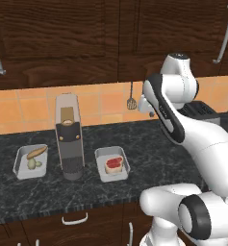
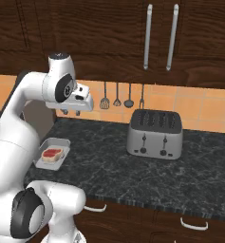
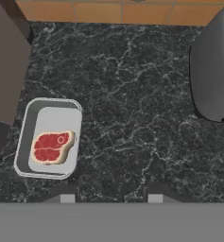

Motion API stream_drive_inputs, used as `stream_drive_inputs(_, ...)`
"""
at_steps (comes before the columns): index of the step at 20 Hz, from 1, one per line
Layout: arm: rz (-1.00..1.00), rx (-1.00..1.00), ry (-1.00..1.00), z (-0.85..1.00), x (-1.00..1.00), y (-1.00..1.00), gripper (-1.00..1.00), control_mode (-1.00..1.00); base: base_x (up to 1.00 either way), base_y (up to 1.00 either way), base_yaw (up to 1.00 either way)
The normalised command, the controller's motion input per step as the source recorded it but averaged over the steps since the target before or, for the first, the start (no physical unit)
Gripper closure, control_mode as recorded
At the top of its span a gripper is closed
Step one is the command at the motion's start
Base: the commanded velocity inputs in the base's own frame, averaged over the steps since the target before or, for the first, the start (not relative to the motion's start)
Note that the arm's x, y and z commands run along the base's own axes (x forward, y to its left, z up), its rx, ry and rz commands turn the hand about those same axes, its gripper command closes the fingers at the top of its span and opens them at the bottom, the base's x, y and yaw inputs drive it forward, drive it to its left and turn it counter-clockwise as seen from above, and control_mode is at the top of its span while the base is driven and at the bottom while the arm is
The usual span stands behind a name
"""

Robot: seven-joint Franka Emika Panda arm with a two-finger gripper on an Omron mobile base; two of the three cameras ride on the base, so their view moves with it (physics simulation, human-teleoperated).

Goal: Take the meat container that has the steak and place it on the second highest rack of the freezer. Then take the vegetable container that has the sweet potato and mushroom and place it on the highest rack of the freezer.

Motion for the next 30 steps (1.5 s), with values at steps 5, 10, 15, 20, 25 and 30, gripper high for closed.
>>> stream_drive_inputs(5, 0.10, -0.01, 0.00, -0.25, -0.28, 0.28, -1.00, -1.00, 0.00, 0.00, 0.00)
stream_drive_inputs(10, 0.37, -0.04, 0.00, -0.45, -0.59, 0.68, -1.00, -1.00, 0.00, 0.00, 0.00)
stream_drive_inputs(15, 0.39, -0.08, 0.00, -0.22, -0.55, 0.65, -1.00, -1.00, 0.00, 0.00, 0.00)
stream_drive_inputs(20, 0.37, -0.05, 0.00, -0.22, -0.42, 0.37, -1.00, -1.00, 0.00, 0.00, 0.00)
stream_drive_inputs(25, 0.32, -0.05, 0.09, -0.46, -0.11, 0.22, -1.00, -1.00, 0.00, 0.00, 0.00)
stream_drive_inputs(30, 0.25, -0.05, 0.13, -0.60, 0.06, 0.10, -1.00, -1.00, 0.00, 0.00, 0.00)
